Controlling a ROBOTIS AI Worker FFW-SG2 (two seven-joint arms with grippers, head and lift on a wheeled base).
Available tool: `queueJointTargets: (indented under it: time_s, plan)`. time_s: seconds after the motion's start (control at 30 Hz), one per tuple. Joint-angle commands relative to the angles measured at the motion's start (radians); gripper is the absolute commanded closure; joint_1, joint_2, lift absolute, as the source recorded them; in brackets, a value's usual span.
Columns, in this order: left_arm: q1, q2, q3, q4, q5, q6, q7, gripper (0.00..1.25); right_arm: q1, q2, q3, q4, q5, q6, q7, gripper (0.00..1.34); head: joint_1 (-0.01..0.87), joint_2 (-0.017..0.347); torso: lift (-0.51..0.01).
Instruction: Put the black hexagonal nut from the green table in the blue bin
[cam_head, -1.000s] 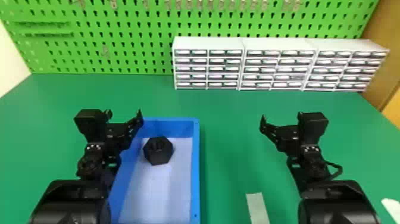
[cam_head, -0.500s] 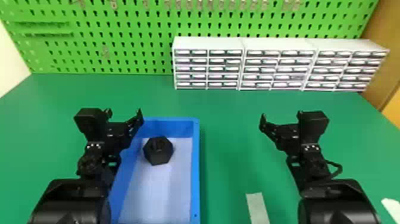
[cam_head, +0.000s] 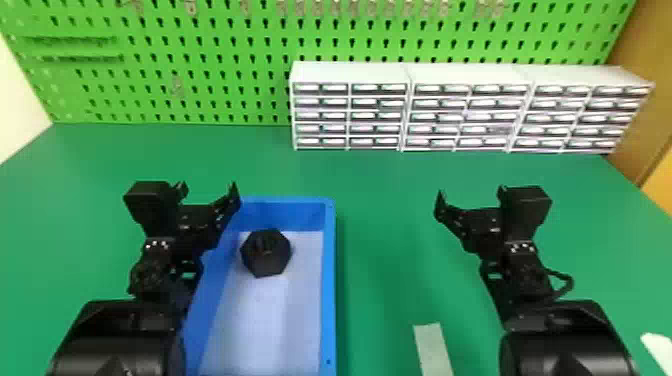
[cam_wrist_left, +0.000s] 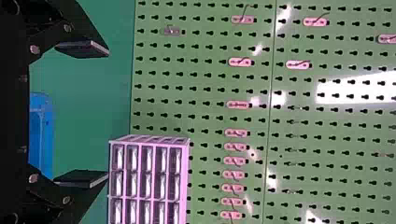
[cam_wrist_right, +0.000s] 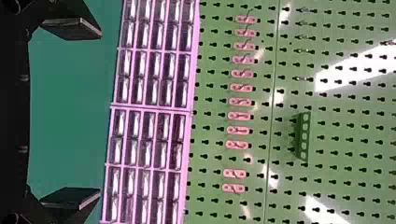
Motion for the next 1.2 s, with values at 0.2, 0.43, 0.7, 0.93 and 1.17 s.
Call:
queueJointTargets:
  time_s: [0.2, 0.43, 0.7, 0.93, 1.17]
  plan:
    - [0.001, 0.000, 0.000, 0.000, 0.002, 0.001, 0.000, 0.34, 0.001, 0.000, -0.002, 0.000, -0.001, 0.000, 0.000, 0.11, 0.686, 0.051, -0.096]
    - [0.001, 0.000, -0.003, 0.000, 0.002, 0.001, 0.000, 0.34, 0.003, 0.002, -0.007, 0.000, -0.001, 0.000, 0.000, 0.11, 0.686, 0.051, -0.096]
    - [0.001, 0.000, -0.003, 0.000, 0.002, 0.001, 0.000, 0.34, 0.003, 0.003, -0.009, 0.000, -0.003, 0.000, 0.000, 0.11, 0.686, 0.051, -0.096]
    - [0.001, 0.000, -0.003, 0.000, 0.004, 0.001, 0.000, 0.34, 0.003, 0.003, -0.009, 0.000, -0.006, 0.000, 0.000, 0.11, 0.686, 0.051, -0.096]
    - [0.001, 0.000, -0.003, 0.000, 0.004, 0.001, 0.000, 0.34, 0.003, 0.003, -0.010, 0.000, -0.006, 0.000, 0.000, 0.11, 0.686, 0.051, -0.096]
